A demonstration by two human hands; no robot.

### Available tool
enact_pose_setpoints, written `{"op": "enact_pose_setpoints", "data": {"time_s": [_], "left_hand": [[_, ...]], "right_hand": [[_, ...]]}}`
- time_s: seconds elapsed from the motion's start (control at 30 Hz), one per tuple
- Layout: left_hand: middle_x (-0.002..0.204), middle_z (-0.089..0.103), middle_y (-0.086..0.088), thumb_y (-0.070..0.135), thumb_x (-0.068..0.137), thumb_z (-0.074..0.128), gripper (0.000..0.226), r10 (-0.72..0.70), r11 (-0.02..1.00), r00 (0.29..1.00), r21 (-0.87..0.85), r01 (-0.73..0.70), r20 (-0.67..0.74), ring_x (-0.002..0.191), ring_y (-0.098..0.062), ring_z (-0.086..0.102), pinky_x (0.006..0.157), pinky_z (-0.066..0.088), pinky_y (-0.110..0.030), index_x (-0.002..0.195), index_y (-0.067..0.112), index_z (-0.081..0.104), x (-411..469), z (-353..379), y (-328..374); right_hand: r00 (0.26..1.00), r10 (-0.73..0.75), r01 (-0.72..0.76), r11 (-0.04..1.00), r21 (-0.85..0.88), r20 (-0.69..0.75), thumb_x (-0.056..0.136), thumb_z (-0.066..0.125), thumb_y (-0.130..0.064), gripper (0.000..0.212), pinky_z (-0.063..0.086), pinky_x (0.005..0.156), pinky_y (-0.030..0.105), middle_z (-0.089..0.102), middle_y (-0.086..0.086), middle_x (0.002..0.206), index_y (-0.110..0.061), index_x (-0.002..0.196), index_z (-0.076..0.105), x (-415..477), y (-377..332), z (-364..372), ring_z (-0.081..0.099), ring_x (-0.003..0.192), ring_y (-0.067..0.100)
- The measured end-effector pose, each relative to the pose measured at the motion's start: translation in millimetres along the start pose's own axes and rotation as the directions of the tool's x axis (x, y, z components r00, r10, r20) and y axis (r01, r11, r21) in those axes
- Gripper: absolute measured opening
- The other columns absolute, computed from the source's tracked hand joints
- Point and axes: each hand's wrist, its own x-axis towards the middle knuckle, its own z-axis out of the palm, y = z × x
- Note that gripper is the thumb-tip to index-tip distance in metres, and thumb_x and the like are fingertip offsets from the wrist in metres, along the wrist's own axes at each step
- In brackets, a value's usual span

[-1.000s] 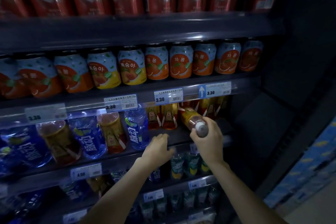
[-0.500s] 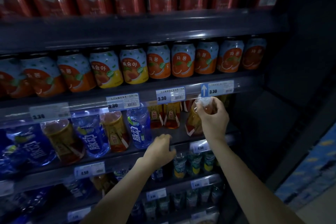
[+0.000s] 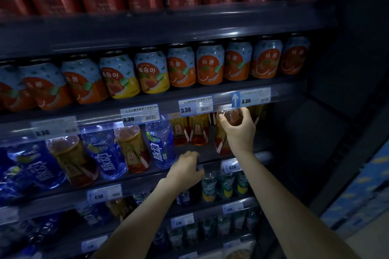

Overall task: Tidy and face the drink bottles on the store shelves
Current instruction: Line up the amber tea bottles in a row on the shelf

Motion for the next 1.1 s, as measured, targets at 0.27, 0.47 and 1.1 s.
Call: {"op": "enact_pose_setpoints", "data": {"time_s": [0.27,0.47,1.1], "left_hand": [[0.117,0.050,-0.006,0.034,0.086,0.059,0.045,0.003,0.999,1.000,0.053,-0.003,0.001,0.110,-0.025,0.047,0.092,0.044,-0.041,0.124,0.011,0.049,-2,3,2],[0.119,0.051,-0.007,0.034,0.086,0.059,0.049,0.007,0.999,1.000,0.054,-0.006,-0.014,0.111,-0.026,0.047,0.092,0.044,-0.041,0.128,0.011,0.048,-2,5,2],[0.121,0.049,-0.004,0.038,0.086,0.059,0.049,-0.044,0.997,0.999,0.061,0.045,-0.016,0.113,-0.025,0.046,0.094,0.043,-0.041,0.128,0.014,0.047,3,6,2]], "right_hand": [[0.995,0.095,-0.096,0.992,-0.079,-0.016,0.074,0.079,-0.033,0.067,0.042,0.088,0.024,0.049,-0.002,0.122,-0.016,0.130,0.047,-40,38,-3,0.050,0.111,0.011],[0.991,0.126,-0.131,0.981,-0.141,-0.043,0.072,0.081,-0.028,0.063,0.037,0.081,0.020,0.051,0.003,0.118,-0.009,0.125,0.051,-53,51,8,0.052,0.104,0.014],[0.984,0.175,-0.167,0.970,-0.180,0.032,0.079,0.076,-0.027,0.062,0.034,0.086,0.024,0.050,0.011,0.130,-0.005,0.130,0.049,-16,61,37,0.048,0.118,0.025]]}}
